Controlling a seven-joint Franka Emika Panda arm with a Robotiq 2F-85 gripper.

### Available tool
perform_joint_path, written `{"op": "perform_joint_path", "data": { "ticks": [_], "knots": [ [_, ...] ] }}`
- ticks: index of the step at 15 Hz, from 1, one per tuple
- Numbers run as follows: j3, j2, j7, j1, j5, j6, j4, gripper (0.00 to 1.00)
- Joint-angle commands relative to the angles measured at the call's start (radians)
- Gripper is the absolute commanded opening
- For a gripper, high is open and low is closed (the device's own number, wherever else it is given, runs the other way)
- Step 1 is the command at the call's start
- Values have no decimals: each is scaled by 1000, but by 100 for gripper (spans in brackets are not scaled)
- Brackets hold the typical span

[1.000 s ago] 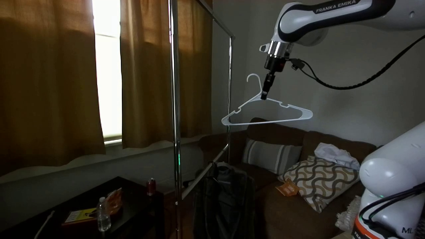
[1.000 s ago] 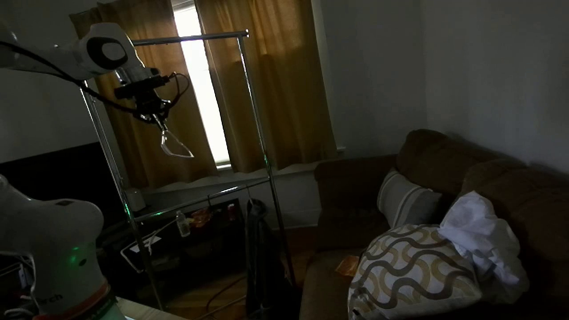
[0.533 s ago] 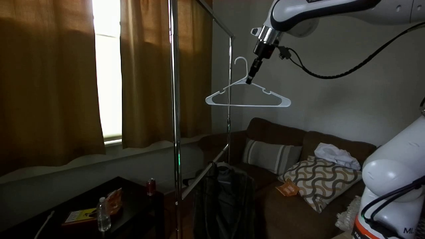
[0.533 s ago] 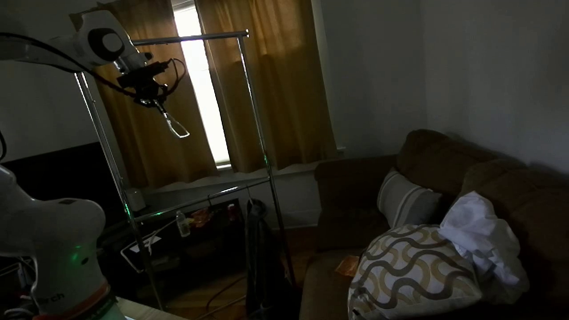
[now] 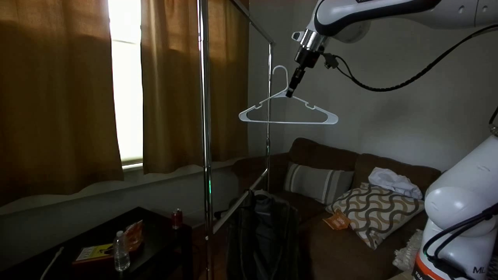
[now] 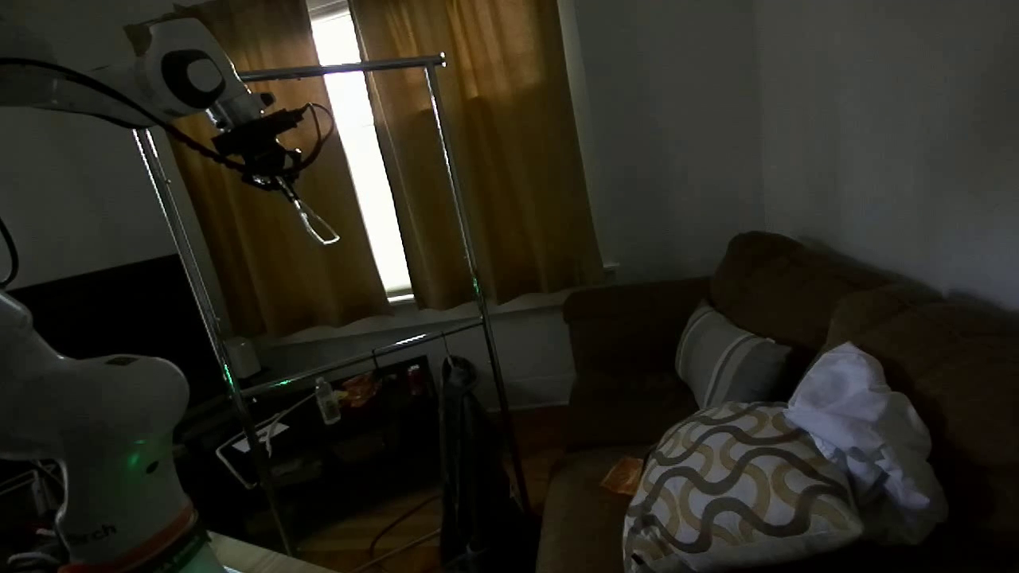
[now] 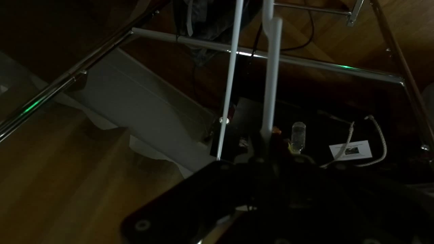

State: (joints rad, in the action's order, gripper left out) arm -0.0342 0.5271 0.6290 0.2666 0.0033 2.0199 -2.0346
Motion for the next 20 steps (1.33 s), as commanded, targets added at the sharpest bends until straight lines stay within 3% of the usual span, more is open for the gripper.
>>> {"op": "perform_joint_path", "data": {
  "ticks": [1,9,20],
  "knots": [
    [0,-3,6,-1,3,-13,23,2],
    [28,-40,48,30,116,-18,152,2],
    [33,-209,224,77,424,127,346,2]
  ]
}}
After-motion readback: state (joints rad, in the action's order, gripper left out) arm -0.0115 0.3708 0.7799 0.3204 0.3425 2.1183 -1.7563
